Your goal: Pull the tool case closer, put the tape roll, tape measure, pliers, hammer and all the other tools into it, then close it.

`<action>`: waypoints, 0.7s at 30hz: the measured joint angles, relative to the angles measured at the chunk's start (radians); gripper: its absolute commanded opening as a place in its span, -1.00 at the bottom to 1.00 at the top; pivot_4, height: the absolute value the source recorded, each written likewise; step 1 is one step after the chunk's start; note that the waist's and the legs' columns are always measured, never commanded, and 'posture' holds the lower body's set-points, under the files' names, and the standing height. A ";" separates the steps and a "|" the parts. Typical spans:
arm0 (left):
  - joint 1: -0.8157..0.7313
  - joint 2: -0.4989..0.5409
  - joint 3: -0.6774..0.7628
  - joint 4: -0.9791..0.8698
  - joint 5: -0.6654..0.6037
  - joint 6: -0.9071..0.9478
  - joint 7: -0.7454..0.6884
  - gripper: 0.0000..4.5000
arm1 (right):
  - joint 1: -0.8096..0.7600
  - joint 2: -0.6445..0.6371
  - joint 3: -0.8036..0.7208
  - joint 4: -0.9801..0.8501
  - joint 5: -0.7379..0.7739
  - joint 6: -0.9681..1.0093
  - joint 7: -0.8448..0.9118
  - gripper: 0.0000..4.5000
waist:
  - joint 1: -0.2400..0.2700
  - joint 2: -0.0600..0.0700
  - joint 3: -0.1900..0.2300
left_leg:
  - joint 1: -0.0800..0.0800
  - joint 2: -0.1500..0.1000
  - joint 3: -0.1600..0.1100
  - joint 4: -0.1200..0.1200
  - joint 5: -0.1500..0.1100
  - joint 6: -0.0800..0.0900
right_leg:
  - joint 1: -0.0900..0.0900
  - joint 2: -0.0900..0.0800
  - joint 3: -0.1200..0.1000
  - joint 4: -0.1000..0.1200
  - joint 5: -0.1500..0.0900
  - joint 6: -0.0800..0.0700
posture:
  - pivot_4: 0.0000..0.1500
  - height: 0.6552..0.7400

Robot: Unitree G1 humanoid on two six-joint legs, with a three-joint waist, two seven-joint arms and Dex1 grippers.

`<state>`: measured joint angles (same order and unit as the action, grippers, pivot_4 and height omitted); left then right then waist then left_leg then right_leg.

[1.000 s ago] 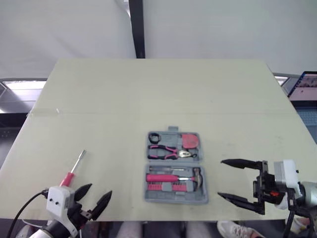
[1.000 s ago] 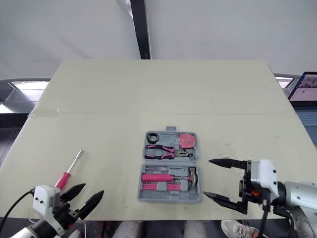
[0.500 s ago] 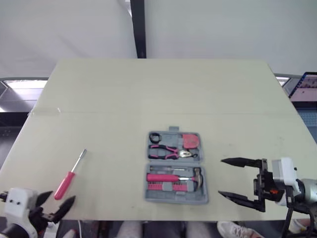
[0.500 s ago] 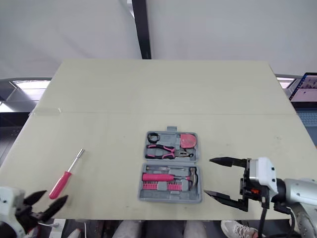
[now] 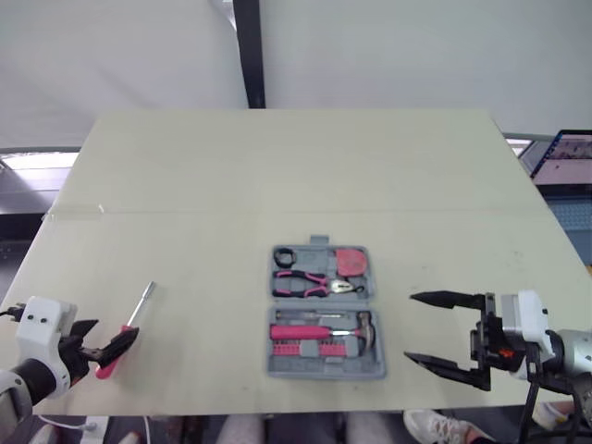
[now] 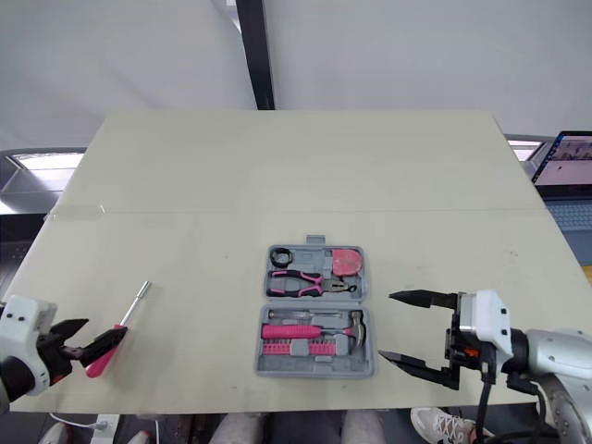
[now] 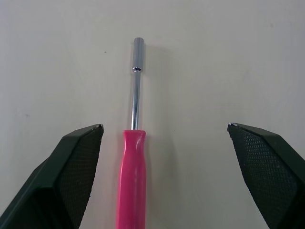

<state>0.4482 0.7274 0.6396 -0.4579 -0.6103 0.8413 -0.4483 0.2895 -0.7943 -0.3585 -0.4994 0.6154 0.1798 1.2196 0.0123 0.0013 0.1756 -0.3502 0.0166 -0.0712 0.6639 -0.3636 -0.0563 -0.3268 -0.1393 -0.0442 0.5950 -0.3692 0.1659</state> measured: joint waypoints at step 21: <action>-0.056 -0.027 -0.103 0.070 0.099 0.060 0.016 1.00 | 0.006 -0.034 -0.012 -0.010 0.000 0.021 -0.036 0.98 | 0.001 0.000 0.000 | 0.000 0.000 0.000 0.000 0.000 0.000 | 0.000 0.000 0.000 0.000 0.000 0.000 | 1.00 1.00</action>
<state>0.3918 0.7003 0.5369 -0.3877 -0.5109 0.9015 -0.4318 0.2954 -0.8285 -0.3706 -0.5096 0.6155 0.2003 1.1839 0.0135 0.0014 0.1756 -0.3502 0.0165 -0.0711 0.6641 -0.3635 -0.0564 -0.3270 -0.1394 -0.0442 0.5952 -0.3691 0.1660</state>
